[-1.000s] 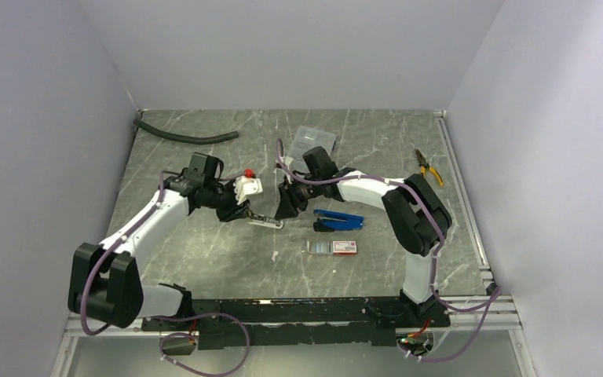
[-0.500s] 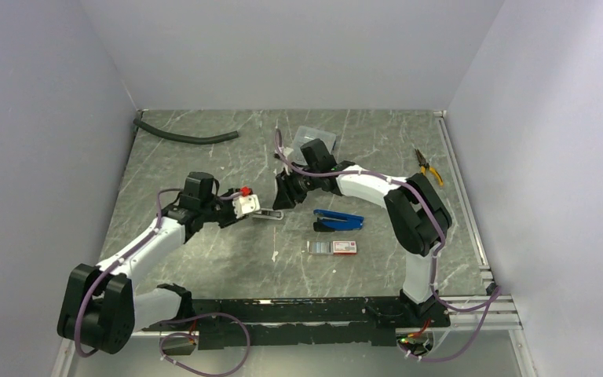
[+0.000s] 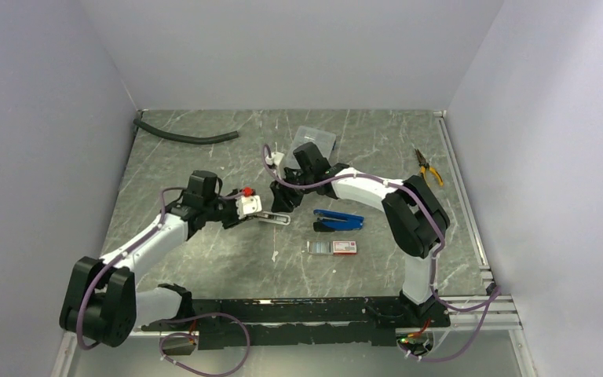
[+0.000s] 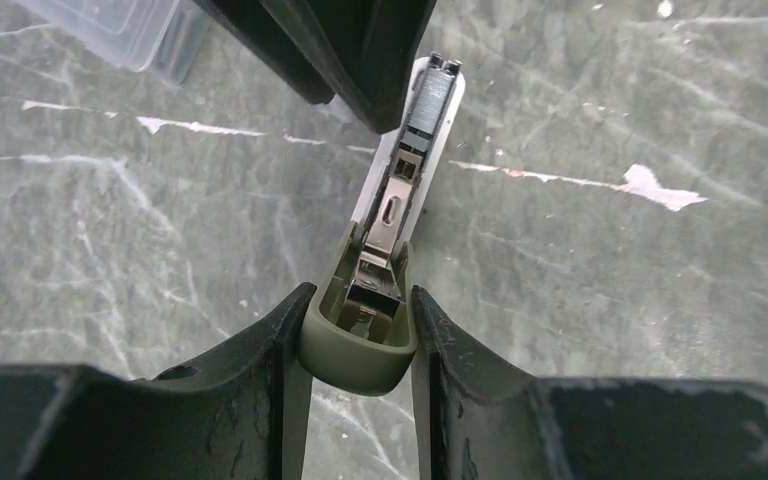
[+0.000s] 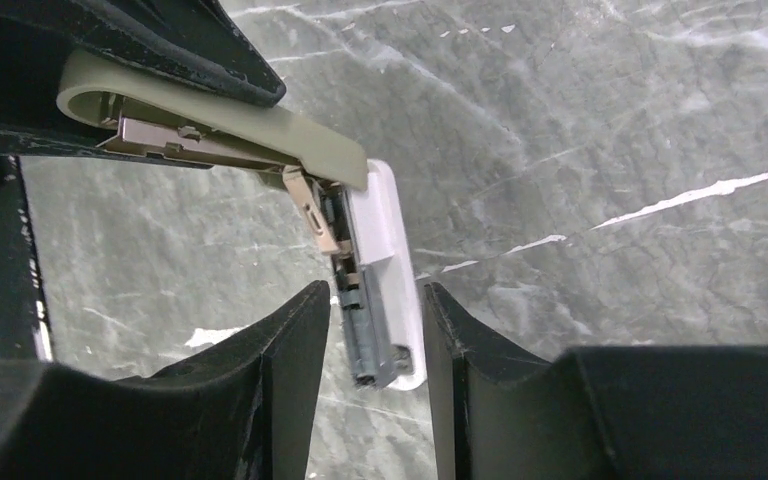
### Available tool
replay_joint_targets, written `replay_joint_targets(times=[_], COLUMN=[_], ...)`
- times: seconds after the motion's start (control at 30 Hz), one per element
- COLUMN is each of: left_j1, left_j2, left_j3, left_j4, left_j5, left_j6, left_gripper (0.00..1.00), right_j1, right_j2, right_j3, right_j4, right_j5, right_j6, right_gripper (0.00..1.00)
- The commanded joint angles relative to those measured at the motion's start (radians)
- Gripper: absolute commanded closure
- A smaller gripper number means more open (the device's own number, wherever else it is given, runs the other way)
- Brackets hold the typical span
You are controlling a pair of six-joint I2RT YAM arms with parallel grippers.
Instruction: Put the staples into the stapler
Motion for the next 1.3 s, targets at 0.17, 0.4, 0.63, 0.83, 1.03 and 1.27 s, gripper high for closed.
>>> replay_joint_targets(times=[0.17, 0.4, 0.63, 0.83, 1.03, 1.27], left_j1=[0.002, 0.022, 0.041, 0.041, 0.041, 0.040], left_j2=[0.164, 0.322, 0.480, 0.530, 0.480, 0.429], left_j3=[0.283, 0.481, 0.640, 0.655, 0.580, 0.509], left_j4=[-0.344, -0.697, -0.948, -0.990, -0.880, -0.838], left_j5=[0.187, 0.346, 0.376, 0.318, 0.236, 0.197], left_j6=[-0.103, -0.071, -0.010, -0.027, -0.077, -0.008], left_gripper=[0.97, 0.97, 0.97, 0.97, 0.97, 0.97], right_j1=[-0.041, -0.108, -0.112, -0.097, -0.069, -0.021], right_j2=[-0.091, -0.146, -0.158, -0.136, -0.113, -0.090], right_j3=[-0.039, -0.093, -0.133, -0.168, -0.196, -0.251], right_j4=[0.028, 0.014, -0.011, -0.008, 0.011, 0.162], right_j5=[-0.100, -0.241, -0.288, -0.332, -0.351, -0.373], right_j6=[-0.132, -0.118, -0.138, -0.148, -0.157, -0.044], right_gripper=[0.60, 0.62, 0.62, 0.60, 0.58, 0.58])
